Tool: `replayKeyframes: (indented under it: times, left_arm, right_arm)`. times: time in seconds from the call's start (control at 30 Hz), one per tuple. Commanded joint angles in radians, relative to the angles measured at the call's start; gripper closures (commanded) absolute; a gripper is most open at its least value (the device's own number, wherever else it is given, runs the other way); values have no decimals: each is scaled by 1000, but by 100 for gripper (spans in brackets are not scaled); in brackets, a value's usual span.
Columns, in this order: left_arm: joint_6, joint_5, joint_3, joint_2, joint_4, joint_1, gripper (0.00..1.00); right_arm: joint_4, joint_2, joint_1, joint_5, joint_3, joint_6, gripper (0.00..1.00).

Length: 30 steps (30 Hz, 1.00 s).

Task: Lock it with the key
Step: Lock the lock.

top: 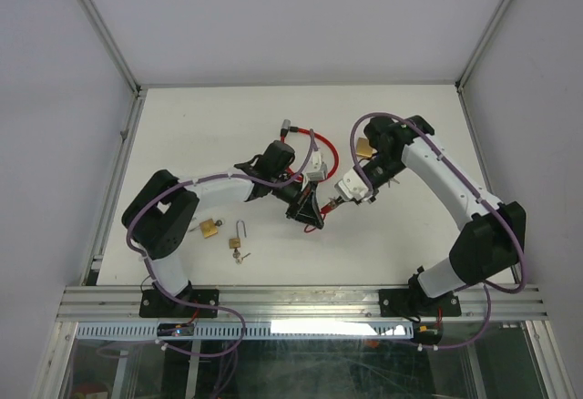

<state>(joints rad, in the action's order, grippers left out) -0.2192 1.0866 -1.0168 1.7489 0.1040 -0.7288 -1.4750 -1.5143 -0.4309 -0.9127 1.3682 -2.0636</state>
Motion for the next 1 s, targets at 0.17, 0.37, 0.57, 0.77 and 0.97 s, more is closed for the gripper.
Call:
replayKeyframes:
  times: [0.17, 0.37, 0.57, 0.77, 0.97]
  left_arm:
    - [-26, 255, -106, 87, 41, 26, 100]
    - [-16, 84, -119, 67, 55, 31, 100]
    - [-10, -142, -80, -7, 26, 13, 100]
    - [-23, -192, -60, -50, 22, -12, 100]
    - [-33, -180, -70, -51, 53, -31, 100]
  right_arm:
    - [112, 135, -33, 104, -98, -378, 100]
    - [117, 164, -21, 65, -91, -258, 94]
    - [127, 211, 115, -156, -92, -102, 68]
    - [122, 216, 184, -264, -125, -5, 52]
    - [76, 136, 174, -272, -134, -112, 44]
